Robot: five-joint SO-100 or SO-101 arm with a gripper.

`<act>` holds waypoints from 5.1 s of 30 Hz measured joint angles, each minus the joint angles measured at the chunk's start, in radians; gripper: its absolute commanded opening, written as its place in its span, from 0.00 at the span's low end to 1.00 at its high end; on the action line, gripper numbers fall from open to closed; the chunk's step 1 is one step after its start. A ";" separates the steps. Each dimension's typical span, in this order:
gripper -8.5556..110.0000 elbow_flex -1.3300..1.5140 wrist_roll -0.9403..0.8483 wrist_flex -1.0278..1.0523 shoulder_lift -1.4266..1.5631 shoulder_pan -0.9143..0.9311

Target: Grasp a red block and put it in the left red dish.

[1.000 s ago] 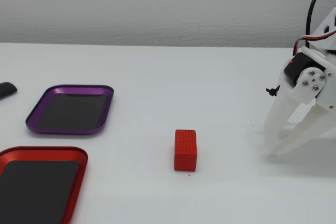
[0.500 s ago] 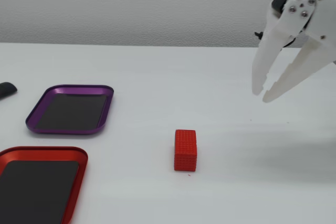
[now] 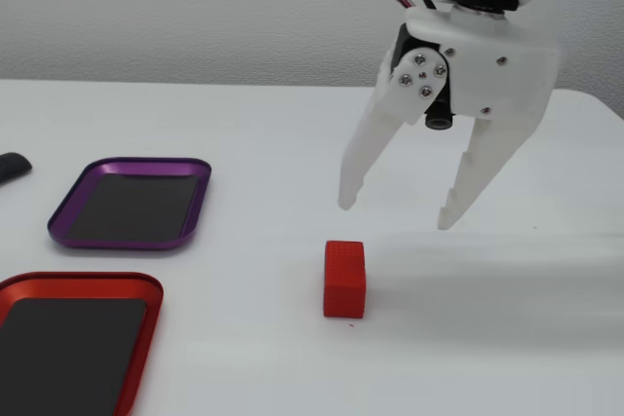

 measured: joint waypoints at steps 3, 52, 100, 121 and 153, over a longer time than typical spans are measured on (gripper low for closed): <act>0.28 -0.015 0.000 -0.046 -0.031 0.003; 0.10 0.094 -0.196 -0.405 -0.275 -0.052; 0.29 0.477 -0.233 -0.264 0.370 0.380; 0.29 0.637 -0.233 -0.486 0.370 0.368; 0.07 0.259 -0.179 -0.305 -0.178 0.440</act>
